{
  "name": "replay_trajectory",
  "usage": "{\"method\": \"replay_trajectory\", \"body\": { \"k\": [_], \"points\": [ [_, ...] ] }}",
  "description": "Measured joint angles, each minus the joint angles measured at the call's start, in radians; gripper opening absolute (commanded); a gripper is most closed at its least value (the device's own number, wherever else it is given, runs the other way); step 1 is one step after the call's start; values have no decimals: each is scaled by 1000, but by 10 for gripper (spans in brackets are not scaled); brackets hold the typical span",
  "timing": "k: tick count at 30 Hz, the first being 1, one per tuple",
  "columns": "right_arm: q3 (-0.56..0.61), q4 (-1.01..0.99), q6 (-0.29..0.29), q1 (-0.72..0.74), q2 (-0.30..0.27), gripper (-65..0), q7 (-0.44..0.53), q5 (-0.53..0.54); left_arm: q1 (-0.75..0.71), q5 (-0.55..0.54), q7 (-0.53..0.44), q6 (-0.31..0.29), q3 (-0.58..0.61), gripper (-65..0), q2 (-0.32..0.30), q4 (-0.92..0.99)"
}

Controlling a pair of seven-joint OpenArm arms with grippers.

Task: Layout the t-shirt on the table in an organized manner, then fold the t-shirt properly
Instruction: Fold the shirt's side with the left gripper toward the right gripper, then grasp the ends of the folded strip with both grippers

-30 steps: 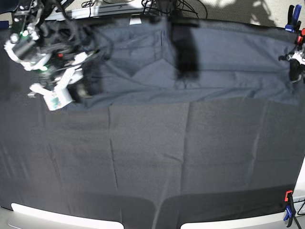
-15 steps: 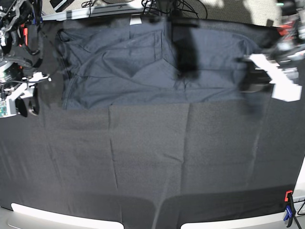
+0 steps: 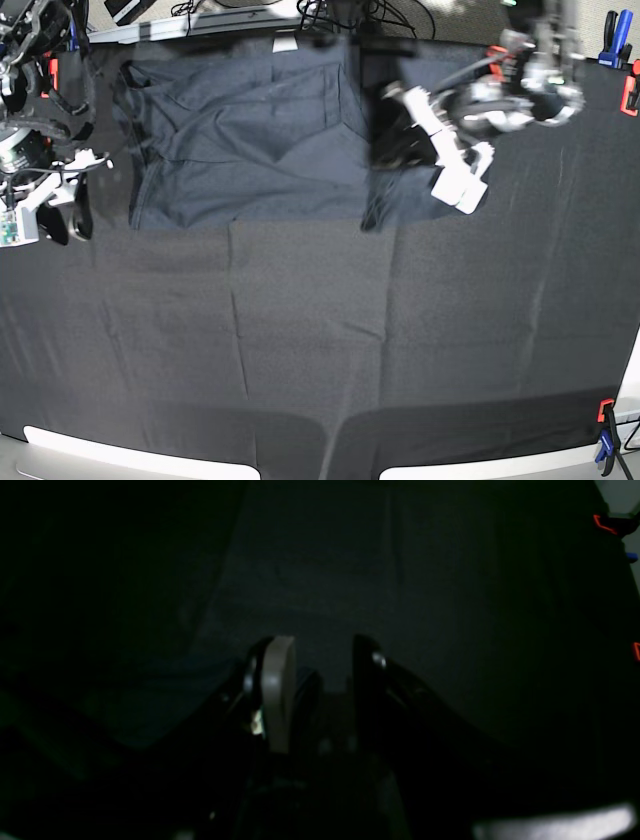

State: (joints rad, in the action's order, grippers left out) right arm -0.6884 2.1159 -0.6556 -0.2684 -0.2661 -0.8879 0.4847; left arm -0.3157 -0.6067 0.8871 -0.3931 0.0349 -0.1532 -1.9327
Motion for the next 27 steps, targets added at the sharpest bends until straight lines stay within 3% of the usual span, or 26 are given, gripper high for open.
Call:
{"method": "replay_trajectory", "body": {
  "k": [5, 8, 10, 14, 15, 20, 24, 27],
  "points": [
    [0, 0, 0, 0, 0, -460, -8, 7, 0, 51, -53, 42, 37, -630, 6, 0],
    [0, 0, 0, 0, 0, -460, -11, 10, 0, 45, -79, 45, 66, -430, 6, 0],
    [0, 0, 0, 0, 0, -460, -11, 15, 0, -2, -80, 21, 94, -353, 6, 0],
    [0, 0, 0, 0, 0, -460, -11, 61, 0, -214, -77, -254, 117, -349, 6, -4],
    [0, 0, 0, 0, 0, -460, -10, 67, 0, -239, -73, -271, 114, -349, 8, -18],
    [0, 0, 0, 0, 0, -460, -11, 64, -2, -129, -24, -261, -40, -349, 8, -125],
    [0, 0, 0, 0, 0, -460, -11, 66, -4, -117, 31, -239, -175, -349, 6, -130],
    [0, 0, 0, 0, 0, -460, -13, 66, -8, -26, 31, -239, -229, -349, 9, -130]
  ]
}}
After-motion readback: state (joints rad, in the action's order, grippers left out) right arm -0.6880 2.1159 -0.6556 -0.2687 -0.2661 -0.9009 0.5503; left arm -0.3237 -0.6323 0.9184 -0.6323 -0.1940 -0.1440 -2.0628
